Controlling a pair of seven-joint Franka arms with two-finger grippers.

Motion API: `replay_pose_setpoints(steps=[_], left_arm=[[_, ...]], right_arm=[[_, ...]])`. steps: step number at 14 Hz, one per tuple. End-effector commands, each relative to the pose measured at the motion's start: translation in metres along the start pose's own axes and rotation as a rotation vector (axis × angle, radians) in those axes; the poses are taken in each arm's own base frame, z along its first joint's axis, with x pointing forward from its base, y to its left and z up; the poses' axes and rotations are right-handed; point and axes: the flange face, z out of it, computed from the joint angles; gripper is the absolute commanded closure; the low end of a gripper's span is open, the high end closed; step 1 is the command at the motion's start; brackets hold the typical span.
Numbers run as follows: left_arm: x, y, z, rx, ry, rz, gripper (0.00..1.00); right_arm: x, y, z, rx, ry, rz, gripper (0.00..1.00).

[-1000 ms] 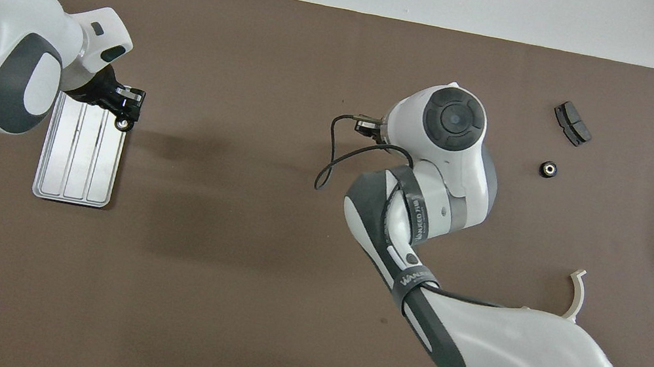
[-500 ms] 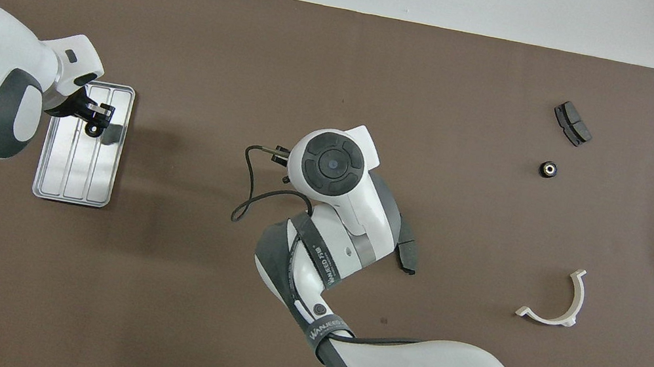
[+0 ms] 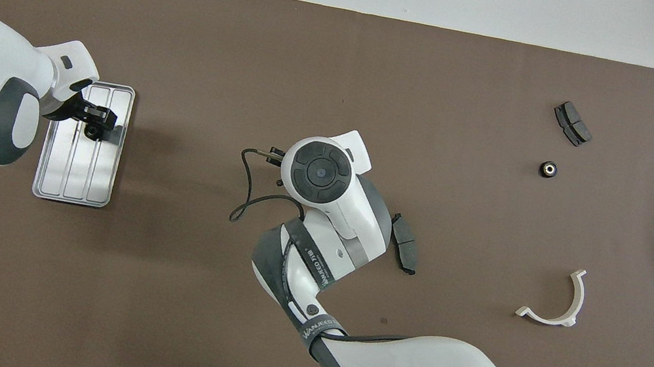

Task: Pick bearing gear from pile to tray
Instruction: 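Place the bearing on the tray while the right gripper carries another bearing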

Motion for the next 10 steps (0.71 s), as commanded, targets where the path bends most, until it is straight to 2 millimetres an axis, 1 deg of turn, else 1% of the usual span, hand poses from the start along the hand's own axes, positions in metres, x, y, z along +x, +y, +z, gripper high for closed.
replay_pose_setpoints(steps=[1, 2, 3, 4, 5, 6, 7, 8, 9, 10], left_arm=[[0.007, 0.007, -0.016, 0.017, 0.026, 0.011, 0.00], [0.014, 0.020, -0.024, 0.017, 0.028, -0.011, 0.00], [0.021, 0.039, -0.028, 0.014, 0.023, -0.049, 0.00], [0.027, 0.058, -0.033, 0.013, 0.028, -0.092, 0.00], [0.030, 0.079, -0.033, 0.009, 0.033, -0.124, 0.00], [0.031, 0.098, -0.034, 0.003, 0.038, -0.153, 0.00], [0.032, 0.117, -0.033, -0.004, 0.044, -0.185, 0.00], [0.032, 0.142, -0.034, -0.009, 0.046, -0.206, 0.00], [0.031, 0.172, -0.035, -0.017, 0.054, -0.234, 0.00], [0.030, 0.202, -0.037, -0.035, 0.071, -0.269, 0.00]], right_arm=[[0.015, 0.009, -0.010, -0.036, 0.055, -0.015, 0.00], [0.022, 0.016, -0.016, -0.045, 0.062, -0.010, 0.00], [0.043, 0.035, -0.033, -0.057, 0.072, 0.017, 0.00], [0.066, 0.061, -0.052, -0.075, 0.070, 0.015, 0.00], [0.082, 0.084, -0.069, -0.091, 0.061, -0.031, 0.00], [0.098, 0.108, -0.080, -0.108, 0.048, -0.084, 0.00], [0.112, 0.130, -0.088, -0.124, 0.032, -0.123, 0.00], [0.124, 0.152, -0.093, -0.142, 0.012, -0.157, 0.00], [0.136, 0.176, -0.097, -0.159, -0.008, -0.192, 0.00], [0.150, 0.205, -0.098, -0.177, -0.035, -0.242, 0.00]])
